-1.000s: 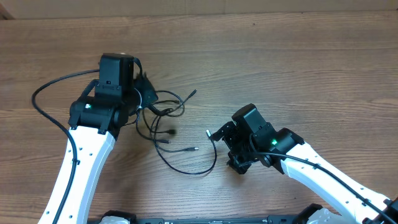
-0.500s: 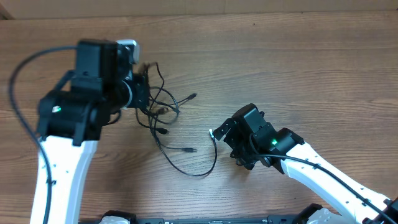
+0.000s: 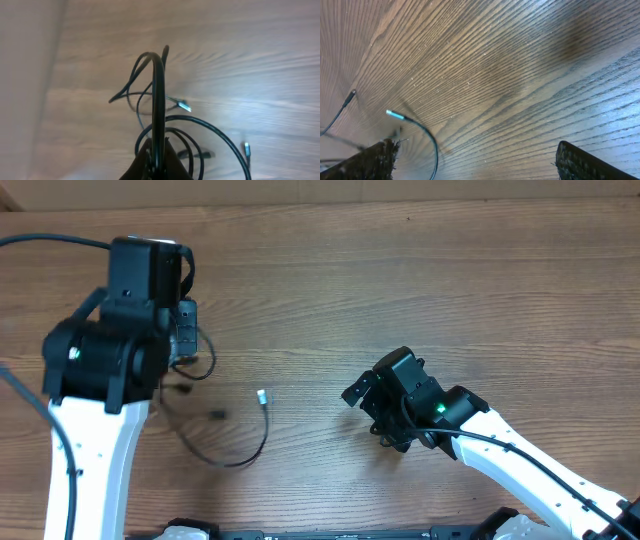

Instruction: Untangle cables

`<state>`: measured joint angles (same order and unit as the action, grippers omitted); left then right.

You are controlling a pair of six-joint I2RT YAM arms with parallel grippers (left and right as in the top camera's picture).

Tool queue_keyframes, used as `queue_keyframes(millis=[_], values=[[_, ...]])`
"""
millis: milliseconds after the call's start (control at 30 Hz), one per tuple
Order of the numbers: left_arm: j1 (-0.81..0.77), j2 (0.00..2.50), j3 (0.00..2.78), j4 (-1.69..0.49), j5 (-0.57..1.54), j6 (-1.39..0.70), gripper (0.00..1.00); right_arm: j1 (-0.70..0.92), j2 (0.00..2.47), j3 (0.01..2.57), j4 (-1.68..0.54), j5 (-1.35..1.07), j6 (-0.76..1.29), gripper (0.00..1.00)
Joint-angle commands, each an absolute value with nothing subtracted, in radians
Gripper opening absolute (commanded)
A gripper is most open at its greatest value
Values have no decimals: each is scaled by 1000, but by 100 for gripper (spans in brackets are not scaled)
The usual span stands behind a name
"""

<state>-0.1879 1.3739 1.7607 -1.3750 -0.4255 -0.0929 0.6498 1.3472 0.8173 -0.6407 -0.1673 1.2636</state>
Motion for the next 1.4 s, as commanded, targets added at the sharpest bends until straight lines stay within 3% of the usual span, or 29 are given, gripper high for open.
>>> queue_keyframes(millis=[0,167,367,400,500,600,733,767,1133,1367], values=[[-184,1437,1782,-1395,-560,-67,4,651,1338,824,-639,-150,1254,100],[-184,1556,1782,-1419,-455,-86,4,651,1338,824,-641,-150,1247,100],[-189,1668,1782,-1301,117,-85,6,636,1338,824,-641,-150,1247,100],[-194,1690,1782,-1262,211,-86,17,633,1338,824,-641,-151,1247,100],[-197,1730,1782,-1210,258,-115,66,633,1338,824,-643,-155,1247,100],[-197,1741,1782,-1192,252,-163,82,633,1338,824,-646,-158,1247,100],[-197,1726,1783,-1177,252,-165,90,633,1338,824,-645,-157,1240,100],[-197,1718,1783,-1177,245,-166,100,633,1338,824,-644,-157,1221,100],[-197,1703,1783,-1330,-118,-448,100,632,1338,840,-614,-166,1001,100],[-197,1703,1783,-1398,-157,-514,100,548,1338,950,-621,-233,910,100]])
